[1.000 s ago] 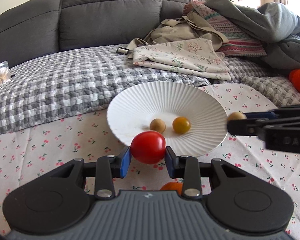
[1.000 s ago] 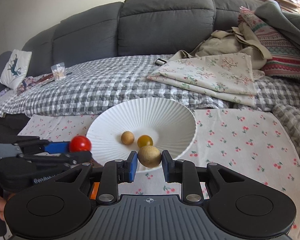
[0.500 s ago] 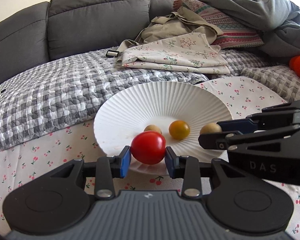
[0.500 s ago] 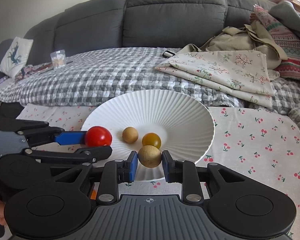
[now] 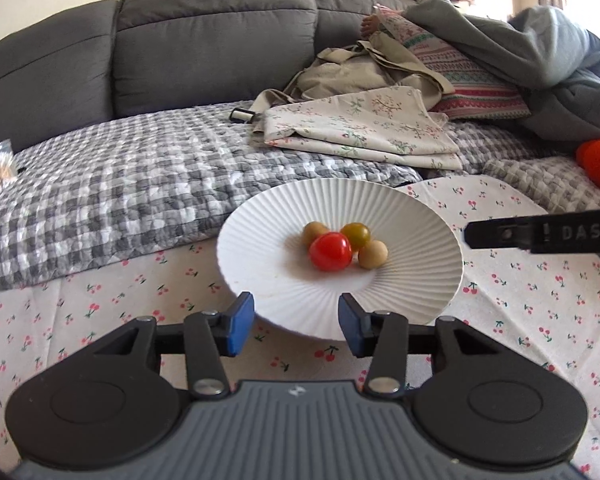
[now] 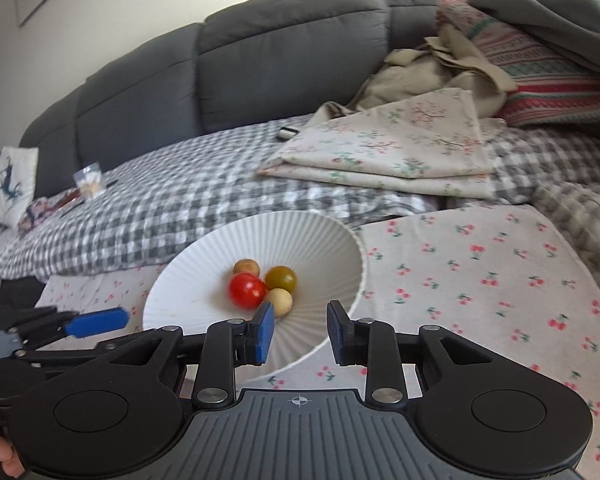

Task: Organize fruits
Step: 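Grasp a brown kiwi from the pile with the left tool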

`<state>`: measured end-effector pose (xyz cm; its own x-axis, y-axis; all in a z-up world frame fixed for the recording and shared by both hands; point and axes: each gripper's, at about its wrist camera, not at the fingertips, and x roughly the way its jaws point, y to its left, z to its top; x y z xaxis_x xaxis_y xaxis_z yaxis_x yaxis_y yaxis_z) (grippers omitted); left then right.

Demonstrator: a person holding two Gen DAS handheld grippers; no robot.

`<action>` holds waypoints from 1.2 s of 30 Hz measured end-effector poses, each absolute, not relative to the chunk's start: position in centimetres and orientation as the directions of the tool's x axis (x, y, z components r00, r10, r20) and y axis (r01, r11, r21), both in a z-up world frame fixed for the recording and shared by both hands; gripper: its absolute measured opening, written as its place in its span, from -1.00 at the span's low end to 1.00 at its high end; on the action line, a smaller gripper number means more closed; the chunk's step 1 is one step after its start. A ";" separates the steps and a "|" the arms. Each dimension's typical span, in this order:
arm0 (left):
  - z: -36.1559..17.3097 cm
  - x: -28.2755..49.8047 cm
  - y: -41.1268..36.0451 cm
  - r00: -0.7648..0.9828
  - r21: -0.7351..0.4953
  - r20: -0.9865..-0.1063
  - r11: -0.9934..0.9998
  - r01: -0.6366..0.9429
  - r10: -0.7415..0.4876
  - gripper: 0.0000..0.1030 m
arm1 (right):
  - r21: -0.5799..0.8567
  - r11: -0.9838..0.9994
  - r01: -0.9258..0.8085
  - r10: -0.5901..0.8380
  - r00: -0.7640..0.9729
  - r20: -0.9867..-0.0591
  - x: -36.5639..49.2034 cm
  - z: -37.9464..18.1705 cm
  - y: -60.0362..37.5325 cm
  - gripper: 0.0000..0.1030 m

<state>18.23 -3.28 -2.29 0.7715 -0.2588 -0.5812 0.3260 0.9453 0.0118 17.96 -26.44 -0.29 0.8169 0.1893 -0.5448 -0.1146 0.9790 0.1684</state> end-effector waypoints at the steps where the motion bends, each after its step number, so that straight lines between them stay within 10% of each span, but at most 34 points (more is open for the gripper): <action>1: -2.1 18.0 -3.1 0.771 0.005 -0.581 0.947 0.323 -0.260 -0.11 | 0.176 0.979 -0.106 0.187 0.817 -0.545 17.8 0.0 -26.6 -0.44; 16: -0.3 13.5 -1.3 0.721 -0.123 -0.626 0.950 0.287 -0.299 0.03 | 0.234 0.966 -0.113 0.227 0.803 -0.552 12.7 2.3 -26.6 0.27; 36: -1.5 6.9 -2.0 0.640 -0.130 -0.706 0.944 0.303 -0.303 0.66 | 0.246 0.957 -0.154 0.273 0.766 -0.582 6.1 2.3 -25.7 0.55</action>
